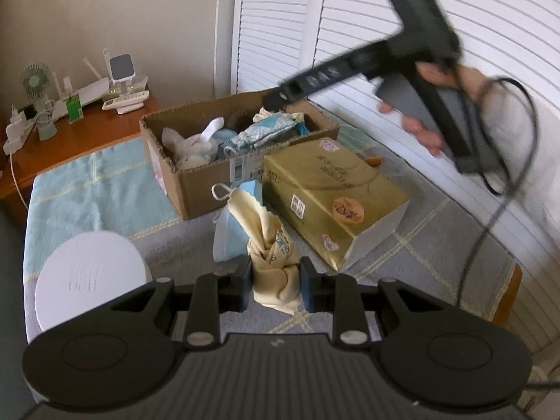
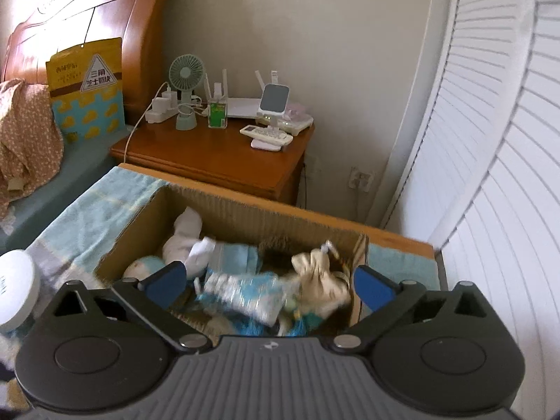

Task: Organize soft objects
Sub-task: 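Carry the cream cloth into the cardboard box and open the left tool, then withdraw both tools from the box toward the light blue pouch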

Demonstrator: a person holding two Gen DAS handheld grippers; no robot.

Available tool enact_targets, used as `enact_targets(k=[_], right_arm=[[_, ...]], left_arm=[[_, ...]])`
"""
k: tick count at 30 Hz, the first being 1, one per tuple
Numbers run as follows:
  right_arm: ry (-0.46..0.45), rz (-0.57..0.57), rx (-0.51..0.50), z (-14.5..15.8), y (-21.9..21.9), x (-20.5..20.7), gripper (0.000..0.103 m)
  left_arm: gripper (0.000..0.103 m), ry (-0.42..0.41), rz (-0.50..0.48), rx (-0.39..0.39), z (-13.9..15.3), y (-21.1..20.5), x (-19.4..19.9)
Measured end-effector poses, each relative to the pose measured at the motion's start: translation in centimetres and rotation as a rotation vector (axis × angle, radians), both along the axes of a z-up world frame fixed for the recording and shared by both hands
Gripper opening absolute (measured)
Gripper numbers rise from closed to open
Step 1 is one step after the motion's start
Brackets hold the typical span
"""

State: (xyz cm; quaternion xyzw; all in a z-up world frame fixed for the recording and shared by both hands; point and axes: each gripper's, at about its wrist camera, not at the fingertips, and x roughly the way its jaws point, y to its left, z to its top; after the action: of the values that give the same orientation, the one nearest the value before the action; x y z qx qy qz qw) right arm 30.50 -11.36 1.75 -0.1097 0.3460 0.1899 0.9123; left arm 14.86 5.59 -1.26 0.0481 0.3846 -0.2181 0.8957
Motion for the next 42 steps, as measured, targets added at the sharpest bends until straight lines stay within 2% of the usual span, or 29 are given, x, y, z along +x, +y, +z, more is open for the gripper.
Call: enact_targets(k=[7,15,20,24,29,30,32,33,34,42], right_arm=[[0.008,-0.075,0.028,0.3,-2.1,-5.0,0.103],[-0.036,-0.150,0.055,0.1,-4.5,-10.2,0.103],[-0.036,-0.177,0.077,-0.1,-5.9,-11.5,0.103],[-0.050,-0.182,0.070,-0.1,-6.7,-12.2,0.103],[-0.044,-0.197,0.085,-0.2,-7.9,-12.4,0.103],[-0.042,-0.201,0.086,-0.3,-8.0,-12.4,0.103],[-0.037,-0.206,0.089,-0.4,-8.2,-12.4,0.103],[-0.034,-0.205,0.092,-0.5,-8.2,-12.5,0.103],[-0.031,-0.204,0.092,-0.5,-8.2,-12.5,0.103],[-0.028,-0.194,0.089,-0.2,-8.0,-13.6,0.103]], left_arm=[[0.026,0.000,0.005,0.016,1.1,-0.8,1.9],[0.026,-0.001,0.018,0.022,3.2,-1.8,6.2],[0.026,0.004,0.052,0.042,3.7,-2.4,11.2],[0.027,0.019,0.103,0.086,3.0,-2.5,15.2],[0.027,0.027,0.157,0.119,2.3,-2.1,18.3],[0.033,0.029,0.169,0.130,2.2,-2.0,18.6],[0.056,0.028,0.199,0.131,2.2,-1.8,18.9],[0.081,0.020,0.215,0.126,2.2,-1.6,18.9],[0.092,0.006,0.234,0.121,2.3,-1.3,18.7],[0.094,-0.018,0.243,0.115,3.9,-0.6,15.5]])
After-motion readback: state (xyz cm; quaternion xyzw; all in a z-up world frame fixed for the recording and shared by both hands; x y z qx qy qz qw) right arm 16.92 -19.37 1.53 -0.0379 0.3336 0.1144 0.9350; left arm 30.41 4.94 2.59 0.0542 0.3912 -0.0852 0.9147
